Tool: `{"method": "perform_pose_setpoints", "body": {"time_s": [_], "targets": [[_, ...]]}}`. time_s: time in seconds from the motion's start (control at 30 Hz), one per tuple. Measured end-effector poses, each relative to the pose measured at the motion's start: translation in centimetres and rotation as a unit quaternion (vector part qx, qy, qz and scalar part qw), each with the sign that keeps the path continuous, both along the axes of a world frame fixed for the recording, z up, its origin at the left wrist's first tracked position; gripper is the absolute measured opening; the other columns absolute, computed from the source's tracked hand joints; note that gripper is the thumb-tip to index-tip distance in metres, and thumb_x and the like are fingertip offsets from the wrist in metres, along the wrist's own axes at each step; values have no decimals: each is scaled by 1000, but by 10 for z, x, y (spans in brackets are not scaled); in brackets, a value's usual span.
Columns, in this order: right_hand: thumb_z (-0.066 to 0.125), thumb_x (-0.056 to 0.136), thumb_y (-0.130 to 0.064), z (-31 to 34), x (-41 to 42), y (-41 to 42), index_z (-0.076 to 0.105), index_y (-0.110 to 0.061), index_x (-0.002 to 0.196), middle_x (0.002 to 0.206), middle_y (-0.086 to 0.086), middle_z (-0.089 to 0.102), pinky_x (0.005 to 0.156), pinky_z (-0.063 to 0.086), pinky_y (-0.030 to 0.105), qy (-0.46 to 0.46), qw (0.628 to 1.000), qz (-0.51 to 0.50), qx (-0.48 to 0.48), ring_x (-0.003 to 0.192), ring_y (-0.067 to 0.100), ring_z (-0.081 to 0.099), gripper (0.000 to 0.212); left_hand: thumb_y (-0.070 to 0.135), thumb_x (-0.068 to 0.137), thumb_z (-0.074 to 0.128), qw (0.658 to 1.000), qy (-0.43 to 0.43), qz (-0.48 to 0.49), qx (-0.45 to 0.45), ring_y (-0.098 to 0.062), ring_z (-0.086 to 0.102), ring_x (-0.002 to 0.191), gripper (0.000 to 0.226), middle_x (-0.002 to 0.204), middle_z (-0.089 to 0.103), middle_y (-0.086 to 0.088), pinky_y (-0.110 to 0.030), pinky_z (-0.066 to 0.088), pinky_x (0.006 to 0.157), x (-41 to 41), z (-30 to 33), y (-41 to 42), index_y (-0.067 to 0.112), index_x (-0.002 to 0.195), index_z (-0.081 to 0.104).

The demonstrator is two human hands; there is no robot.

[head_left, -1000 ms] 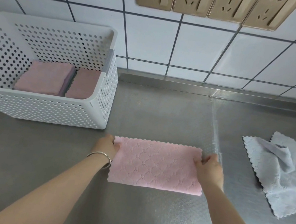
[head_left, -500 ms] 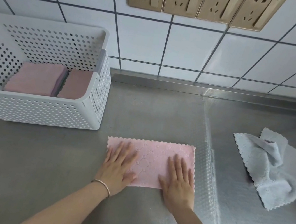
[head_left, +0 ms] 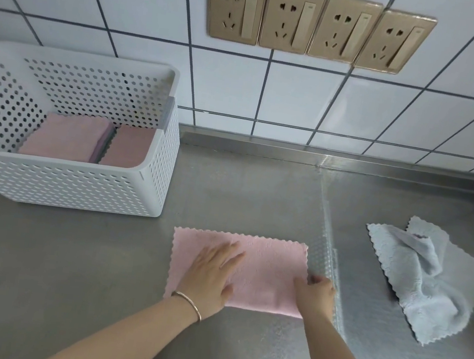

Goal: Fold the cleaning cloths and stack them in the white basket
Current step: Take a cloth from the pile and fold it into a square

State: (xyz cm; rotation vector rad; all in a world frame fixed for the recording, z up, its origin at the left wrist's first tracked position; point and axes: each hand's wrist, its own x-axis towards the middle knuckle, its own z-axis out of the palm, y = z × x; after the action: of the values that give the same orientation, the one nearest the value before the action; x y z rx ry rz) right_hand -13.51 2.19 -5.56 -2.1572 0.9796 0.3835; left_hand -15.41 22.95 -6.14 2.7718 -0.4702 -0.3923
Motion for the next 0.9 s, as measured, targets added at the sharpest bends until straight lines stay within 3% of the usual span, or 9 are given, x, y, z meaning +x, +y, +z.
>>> {"method": "perform_pose_setpoints", "body": {"time_s": [0.1, 0.2, 0.33, 0.5, 0.6, 0.7, 0.73, 0.8, 0.9], "targets": [[47, 70, -39, -4, 5, -10, 58, -15, 117, 116, 14, 55, 88, 45, 36, 120, 989, 71, -46, 106, 32, 52, 54, 24, 93, 44, 990, 72, 49, -111, -13, 35, 130, 52, 145, 34, 6, -26, 30, 108, -1, 5, -3, 28, 142, 29], [45, 79, -32, 4, 9, -11, 57, -14, 117, 112, 12, 56, 87, 46, 33, 162, 978, 119, -58, 103, 28, 52, 44, 20, 92, 46, 976, 132, 87, -151, -12, 43, 123, 44, 137, 43, 6, -26, 35, 105, 2, 2, -1, 25, 135, 42], [52, 78, -13, 22, 4, -7, 52, -12, 90, 82, 5, 58, 66, 41, 25, 94, 990, 103, -3, 71, 21, 53, 12, 19, 91, 48, 967, 186, 87, -149, -10, 40, 124, 40, 134, 42, 9, -24, 31, 108, 9, -1, -2, 27, 130, 50], [55, 76, -5, 40, -14, 18, 48, -17, 105, 89, -1, 59, 66, 42, 29, -126, 985, 105, -59, 81, 25, 57, 32, 31, 96, 41, 944, 220, 147, -198, -17, 51, 115, 32, 124, 58, 4, -24, 37, 98, 20, 18, -10, 17, 116, 62], [64, 64, 3, 44, -23, 46, 49, -18, 96, 73, -1, 62, 50, 37, 26, -294, 920, 215, -144, 61, 25, 60, 40, 47, 90, 45, 868, 246, 274, -332, -16, 61, 106, 38, 112, 68, 4, -31, 43, 99, 28, 36, -14, 20, 105, 69], [53, 62, -12, 43, -28, 73, 45, -23, 87, 63, -6, 58, 49, 40, 25, -387, 842, 320, -197, 54, 19, 56, 28, 40, 87, 57, 796, 248, 335, -439, -16, 68, 79, 30, 77, 72, 2, -36, 54, 85, 38, 49, -16, 22, 67, 69], [48, 64, -16, 41, -29, 81, 42, -23, 84, 63, -6, 56, 53, 37, 24, -402, 822, 349, -204, 57, 17, 53, 22, 37, 86, 59, 792, 244, 341, -444, -16, 65, 68, 33, 63, 67, 4, -32, 54, 76, 40, 52, -14, 21, 58, 65], [46, 65, -16, 37, -32, 95, 39, -23, 79, 66, -7, 50, 57, 29, 24, -441, 786, 391, -190, 62, 14, 45, 17, 31, 85, 62, 824, 212, 337, -403, -13, 48, 53, 35, 45, 50, 9, -23, 42, 58, 41, 53, -5, 18, 53, 57], [53, 64, -18, 32, -39, 107, 45, -23, 88, 81, -9, 51, 65, 30, 21, -461, 755, 438, -162, 75, 12, 43, 26, 21, 86, 59, 868, 136, 354, -320, -20, 32, 54, 40, 45, 36, 4, -27, 29, 53, 40, 45, 18, 16, 50, 43]]}}
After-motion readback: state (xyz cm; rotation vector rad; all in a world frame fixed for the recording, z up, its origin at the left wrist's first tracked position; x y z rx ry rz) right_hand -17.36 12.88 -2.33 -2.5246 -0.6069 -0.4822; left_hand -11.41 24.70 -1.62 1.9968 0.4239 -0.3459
